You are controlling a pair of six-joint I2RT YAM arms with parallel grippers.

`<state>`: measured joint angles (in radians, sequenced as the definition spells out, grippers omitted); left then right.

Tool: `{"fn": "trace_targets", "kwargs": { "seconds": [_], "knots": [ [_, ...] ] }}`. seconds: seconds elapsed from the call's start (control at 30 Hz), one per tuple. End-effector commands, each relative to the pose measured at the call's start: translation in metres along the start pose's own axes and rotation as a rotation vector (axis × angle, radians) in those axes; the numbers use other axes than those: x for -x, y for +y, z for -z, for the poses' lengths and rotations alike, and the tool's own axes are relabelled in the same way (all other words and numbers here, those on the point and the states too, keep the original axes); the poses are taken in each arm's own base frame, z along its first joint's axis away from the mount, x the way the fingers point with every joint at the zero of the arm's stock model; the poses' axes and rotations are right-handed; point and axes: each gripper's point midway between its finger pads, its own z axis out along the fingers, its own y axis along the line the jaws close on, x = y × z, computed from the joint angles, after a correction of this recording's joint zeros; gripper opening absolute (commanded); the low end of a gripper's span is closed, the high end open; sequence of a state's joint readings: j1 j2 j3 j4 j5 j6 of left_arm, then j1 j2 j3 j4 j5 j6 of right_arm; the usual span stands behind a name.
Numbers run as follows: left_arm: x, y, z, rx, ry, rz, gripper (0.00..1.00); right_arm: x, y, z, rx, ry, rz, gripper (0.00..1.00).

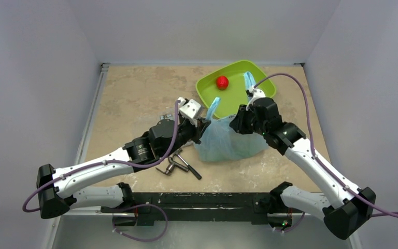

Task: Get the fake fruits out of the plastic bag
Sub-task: Adjust the plastic bag at the center of the board.

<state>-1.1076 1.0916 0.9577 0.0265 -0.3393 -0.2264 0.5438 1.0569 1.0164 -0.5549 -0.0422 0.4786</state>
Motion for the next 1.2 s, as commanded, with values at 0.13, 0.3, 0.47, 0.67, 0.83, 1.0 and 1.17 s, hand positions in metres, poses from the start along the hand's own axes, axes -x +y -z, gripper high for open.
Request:
{"fn": "trace_targets", "kwargs": {
  "seconds": [0.13, 0.3, 0.47, 0.67, 0.83, 1.0, 1.17],
  "knots": [
    [0.025, -0.011, 0.001, -0.044, -0.069, 0.006, 0.0, -0.091, -0.054, -0.022, -0.089, -0.029, -0.304, 0.16],
    [0.041, -0.022, 0.012, -0.125, -0.124, -0.091, 0.58, -0.08, -0.048, -0.006, -0.03, -0.107, -0.277, 0.18],
    [0.074, -0.012, 0.047, -0.121, -0.132, -0.136, 1.0, -0.062, -0.05, 0.009, -0.082, -0.122, -0.209, 0.23],
    [0.08, -0.028, 0.042, -0.222, -0.024, -0.198, 1.0, -0.032, -0.042, 0.027, -0.081, -0.178, -0.132, 0.44],
    [0.083, -0.058, 0.012, -0.344, 0.028, -0.209, 1.0, -0.002, -0.014, 0.04, 0.001, -0.187, -0.06, 0.56],
    [0.067, -0.073, -0.021, -0.41, 0.17, -0.105, 0.94, 0.014, 0.005, 0.029, 0.067, -0.2, -0.122, 0.55],
    [0.034, -0.055, -0.038, -0.362, 0.198, 0.096, 0.76, 0.019, 0.016, 0.015, 0.155, -0.26, -0.285, 0.39]
  ]
}}
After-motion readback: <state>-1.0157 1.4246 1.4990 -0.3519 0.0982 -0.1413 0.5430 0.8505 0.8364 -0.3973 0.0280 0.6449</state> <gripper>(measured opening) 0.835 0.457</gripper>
